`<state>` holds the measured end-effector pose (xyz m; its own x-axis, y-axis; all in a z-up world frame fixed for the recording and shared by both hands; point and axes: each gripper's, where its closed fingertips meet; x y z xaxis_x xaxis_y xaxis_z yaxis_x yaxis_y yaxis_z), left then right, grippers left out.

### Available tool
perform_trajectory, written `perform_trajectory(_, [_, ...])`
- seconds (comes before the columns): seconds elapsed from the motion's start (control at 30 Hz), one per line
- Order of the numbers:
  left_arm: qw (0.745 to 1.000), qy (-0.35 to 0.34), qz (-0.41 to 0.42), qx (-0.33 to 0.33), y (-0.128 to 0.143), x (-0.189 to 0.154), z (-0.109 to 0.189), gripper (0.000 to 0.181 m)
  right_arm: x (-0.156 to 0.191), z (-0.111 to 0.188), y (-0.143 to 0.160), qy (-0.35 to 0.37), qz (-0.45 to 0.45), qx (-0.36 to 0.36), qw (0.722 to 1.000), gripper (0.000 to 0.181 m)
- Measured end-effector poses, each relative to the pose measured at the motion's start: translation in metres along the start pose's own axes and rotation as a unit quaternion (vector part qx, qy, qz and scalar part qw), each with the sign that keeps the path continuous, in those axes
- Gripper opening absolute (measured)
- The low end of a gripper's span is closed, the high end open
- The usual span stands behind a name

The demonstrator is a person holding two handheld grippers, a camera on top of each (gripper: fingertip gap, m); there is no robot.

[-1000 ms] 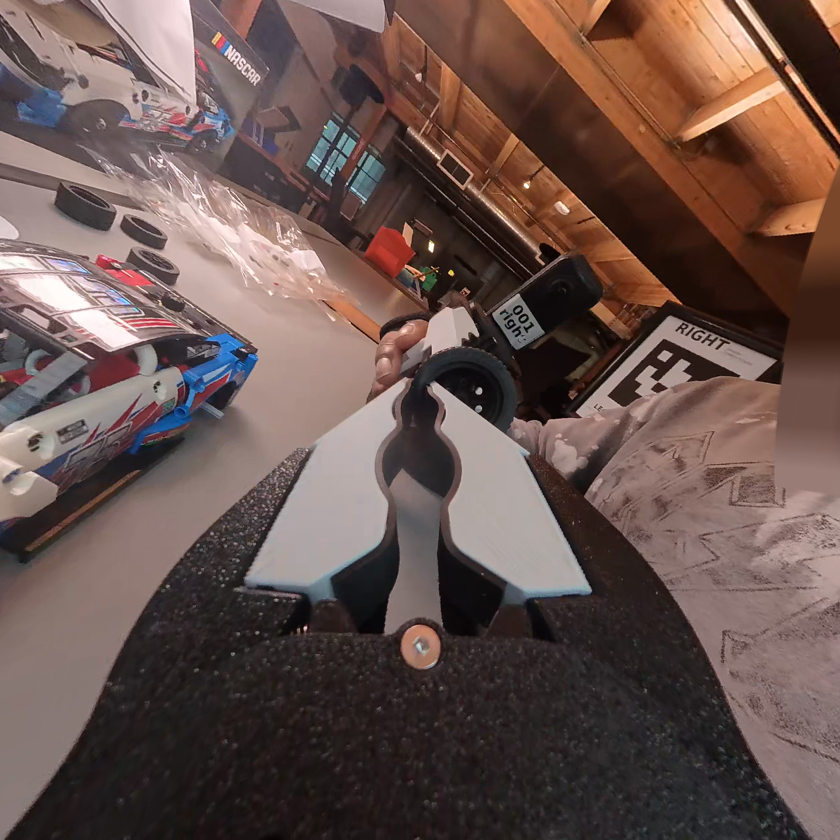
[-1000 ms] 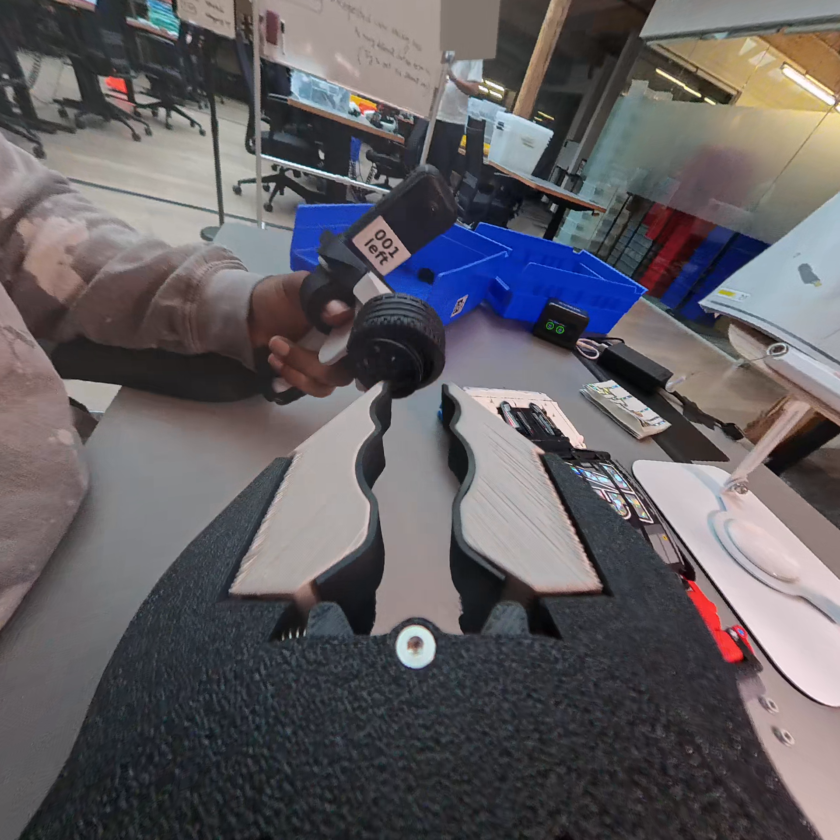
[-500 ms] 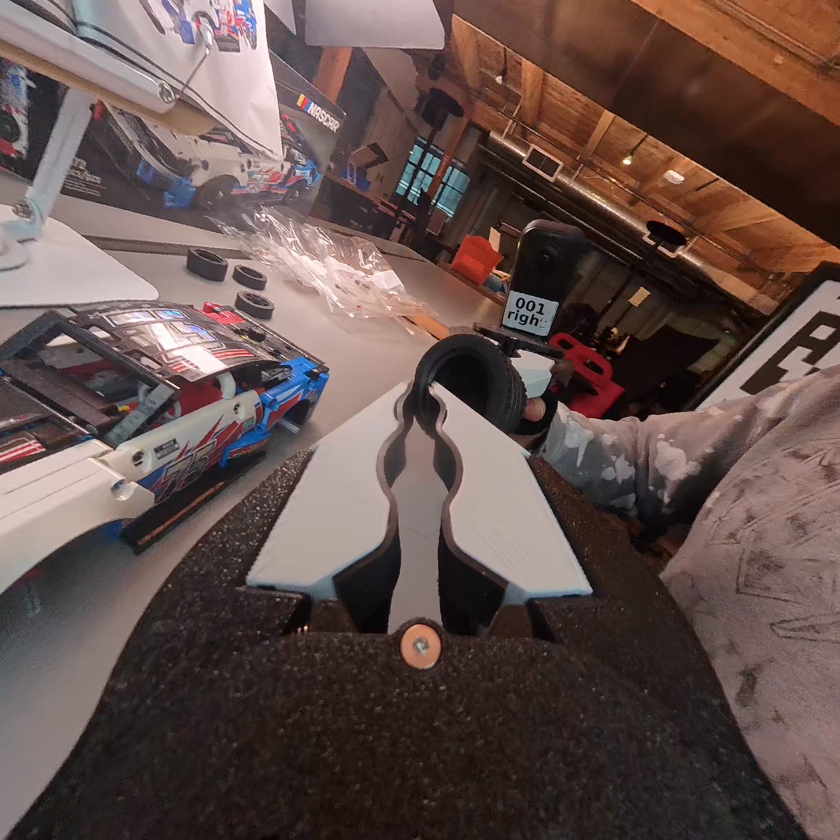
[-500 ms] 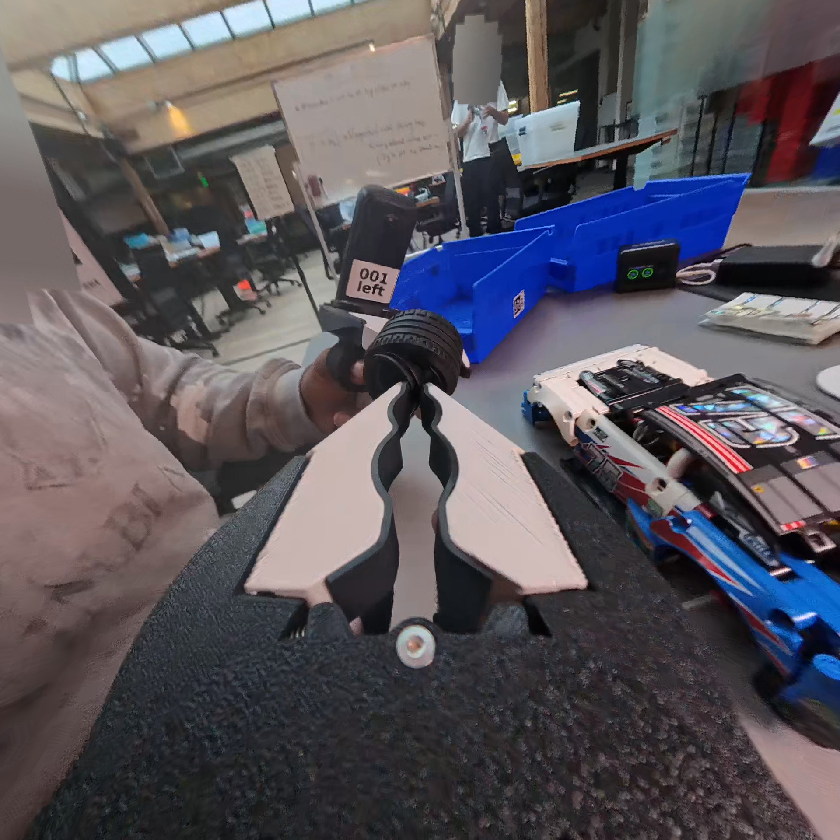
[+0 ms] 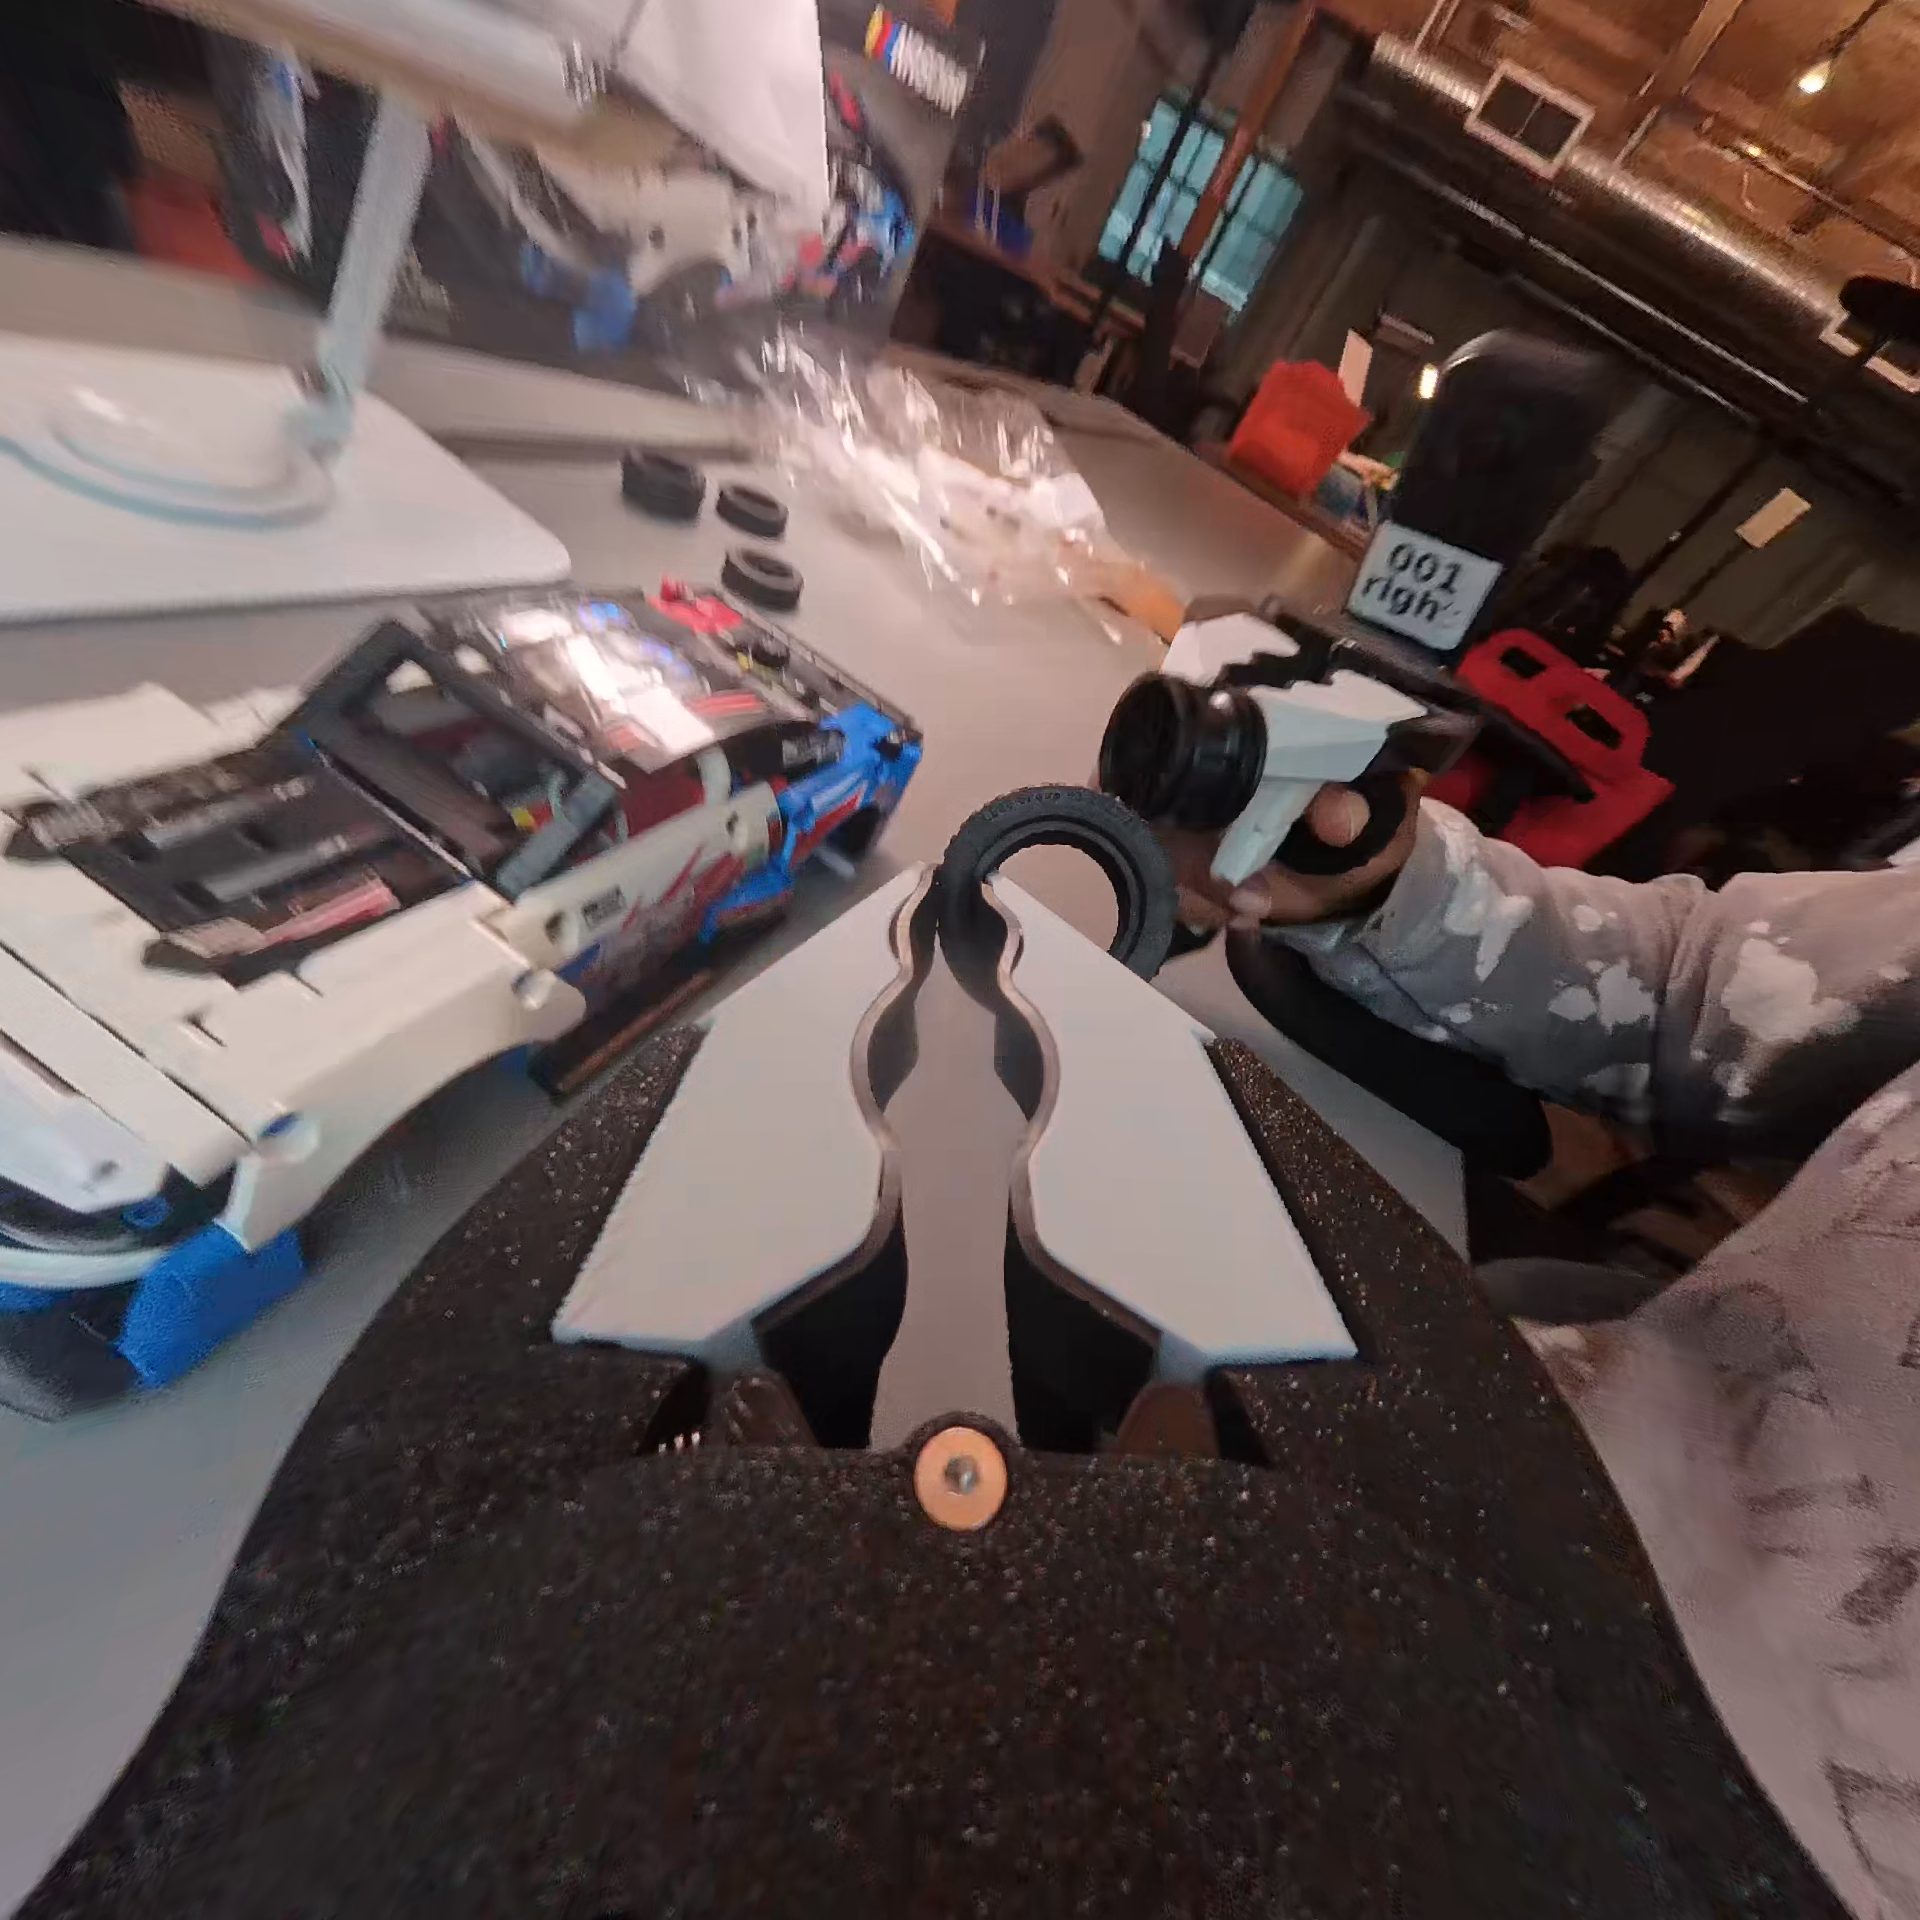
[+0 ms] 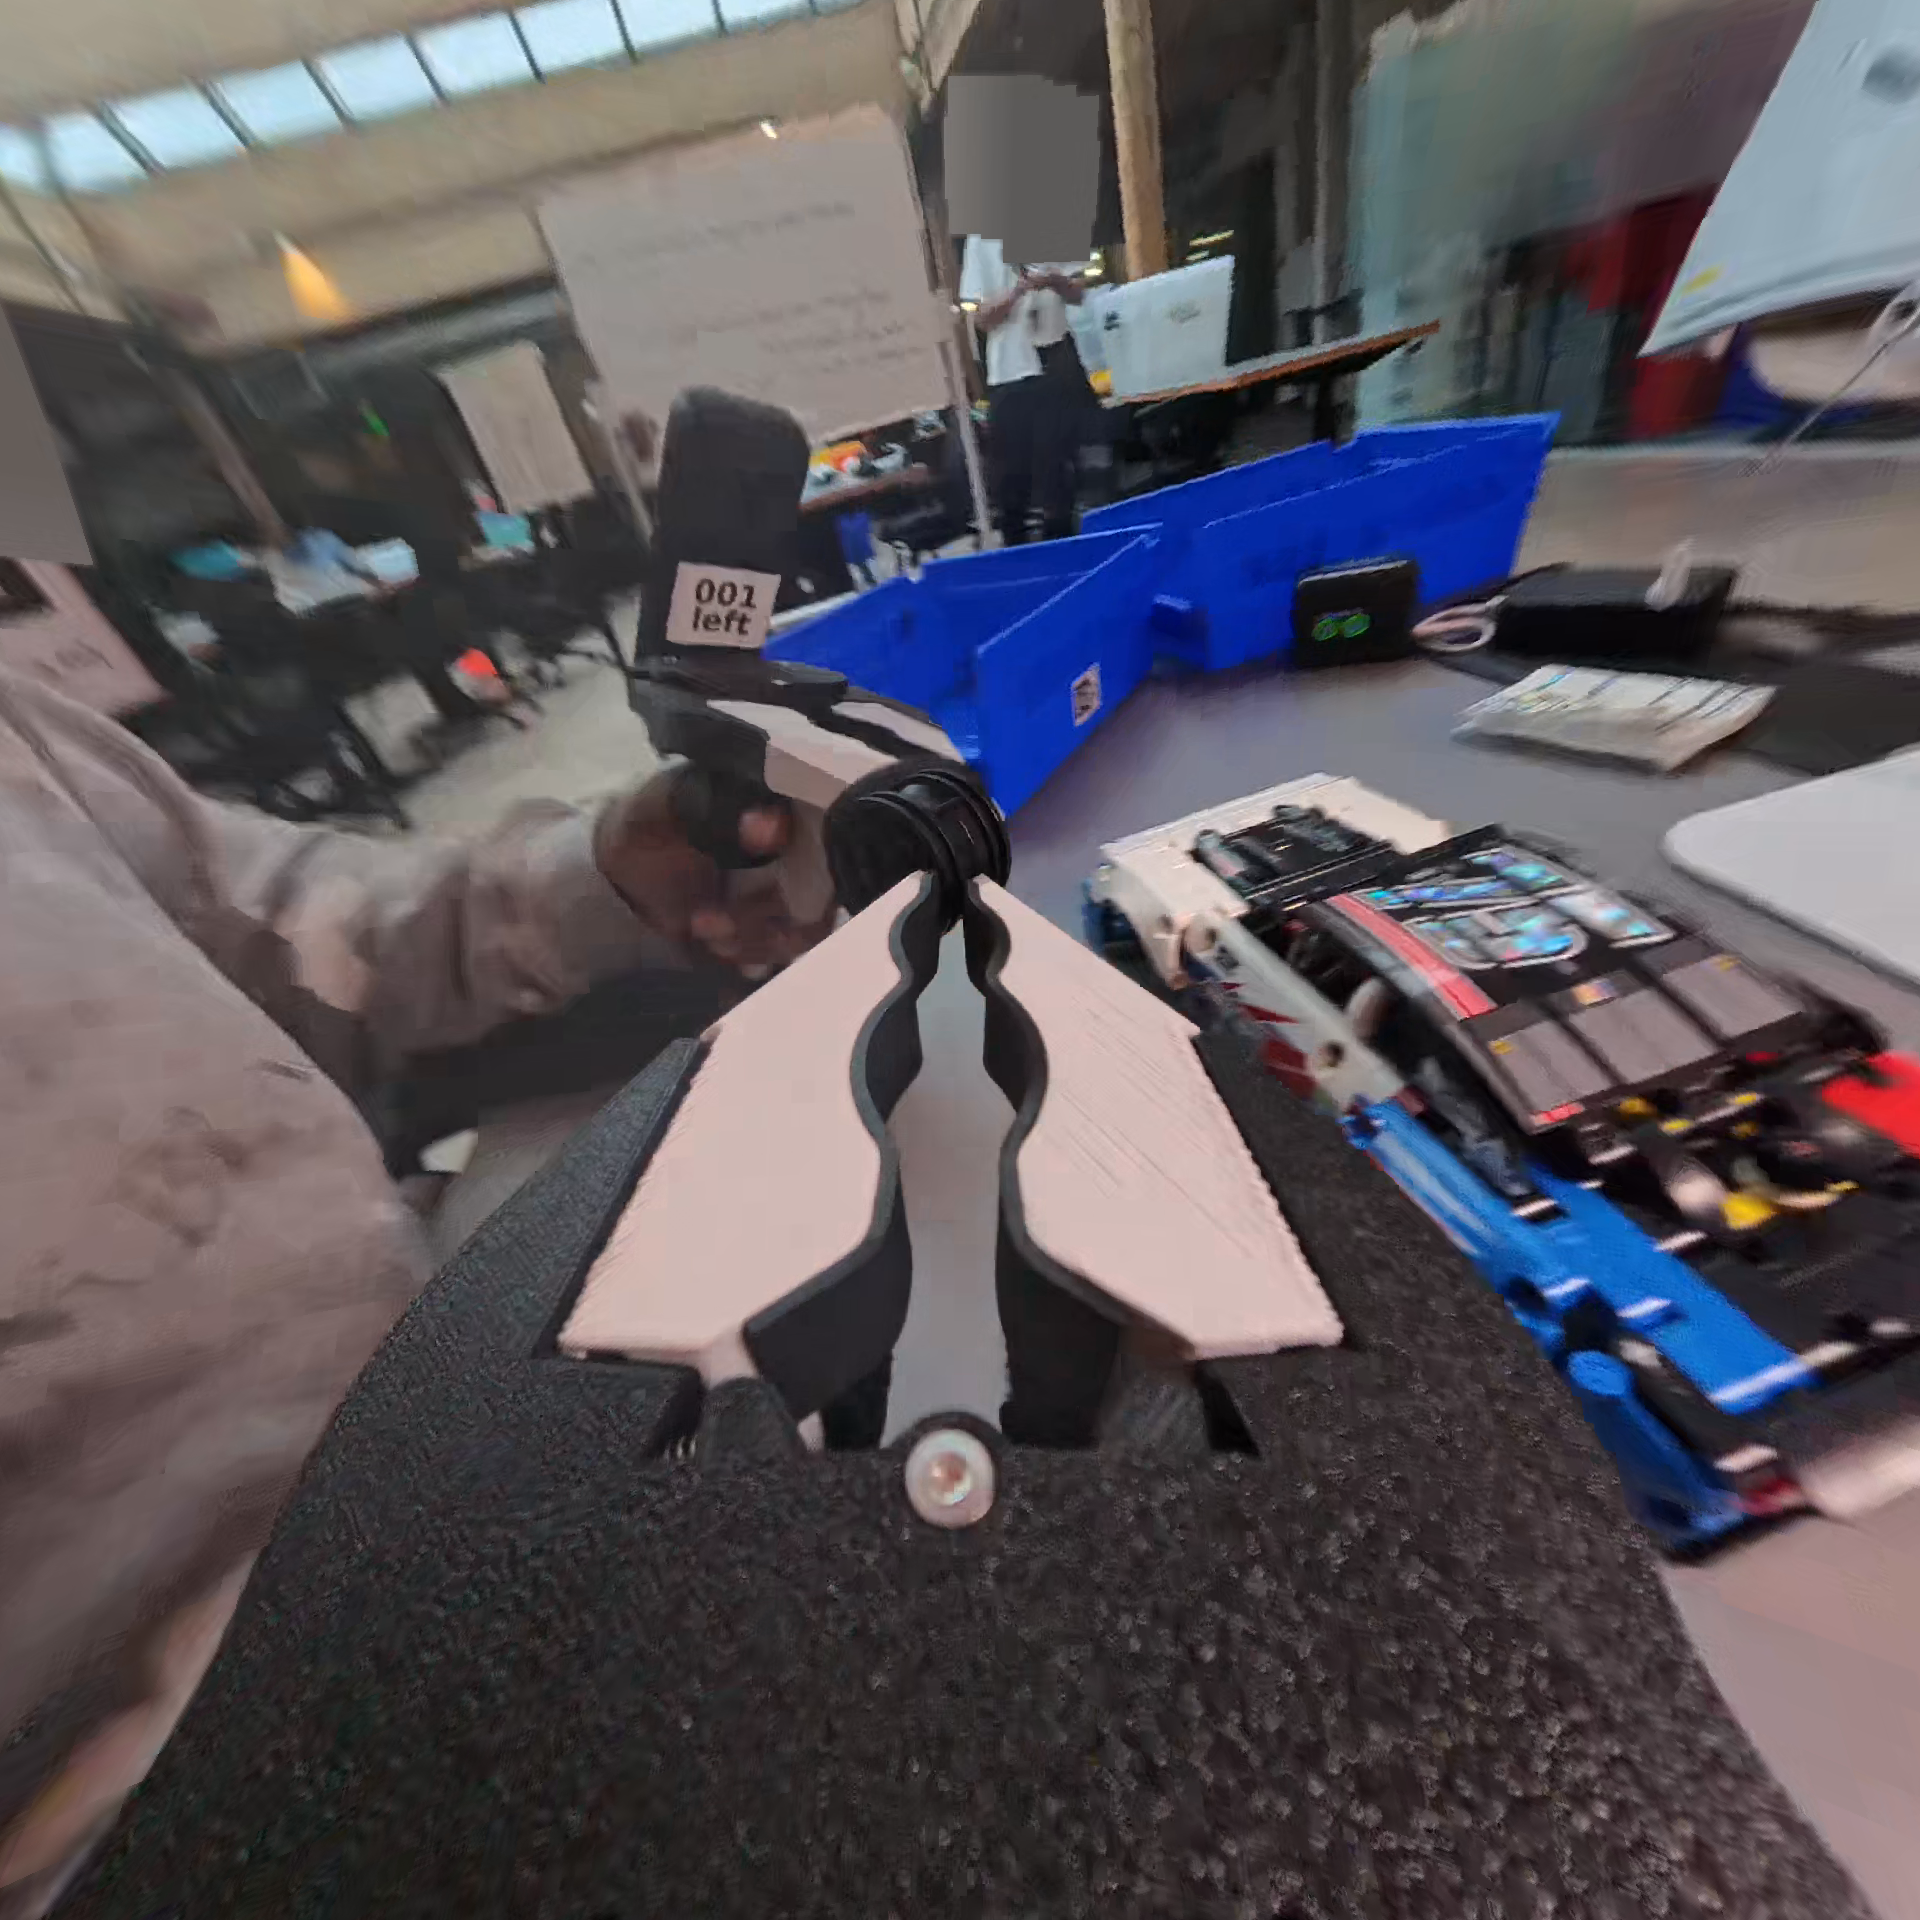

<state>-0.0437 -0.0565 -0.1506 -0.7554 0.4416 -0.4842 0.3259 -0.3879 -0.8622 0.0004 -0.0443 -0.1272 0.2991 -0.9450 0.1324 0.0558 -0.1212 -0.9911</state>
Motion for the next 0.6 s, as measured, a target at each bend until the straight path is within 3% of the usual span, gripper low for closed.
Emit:
perform_trajectory(0.1, [0.995,-0.008,0.057,0.083,0.032,0.011,-0.012,0.006,-0.006,0.006,0.003,0.060,0.152,0.032,0.986,0.003])
perform_trajectory(0.17, [0.991,-0.025,0.046,0.125,0.047,0.015,-0.017,0.008,-0.010,0.008,0.008,0.090,0.230,0.056,0.967,0.003])
perform_trajectory(0.23, [0.989,-0.027,0.024,0.146,0.055,0.013,-0.021,0.023,-0.009,0.007,0.012,0.102,0.278,0.071,0.952,0.003])
perform_trajectory(0.33, [0.992,-0.004,0.005,0.130,0.050,0.003,-0.021,0.039,-0.007,0.004,0.014,0.113,0.315,0.076,0.939,0.003])
perform_trajectory(0.43, [0.990,0.092,0.075,0.076,0.029,-0.022,-0.016,0.043,-0.005,0.003,0.015,0.122,0.354,0.079,0.924,0.003])
perform_trajectory(0.5, [0.971,0.169,0.166,0.036,0.012,-0.036,-0.010,0.046,0.002,0.000,0.013,0.121,0.375,0.073,0.916,0.003])
perform_trajectory(0.6, [0.936,0.232,0.266,0.013,0.002,-0.042,-0.007,0.054,0.010,-0.004,0.006,0.143,0.437,0.060,0.886,0.004])
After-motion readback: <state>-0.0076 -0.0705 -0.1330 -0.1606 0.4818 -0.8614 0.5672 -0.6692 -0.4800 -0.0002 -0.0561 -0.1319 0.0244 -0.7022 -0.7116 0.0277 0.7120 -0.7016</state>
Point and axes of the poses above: each gripper's, where its closed fingertips meet, z back along the fingers, y out of its underside, x = y × z across the jaws, and after that the axes turned 5 degrees about z, right-handed
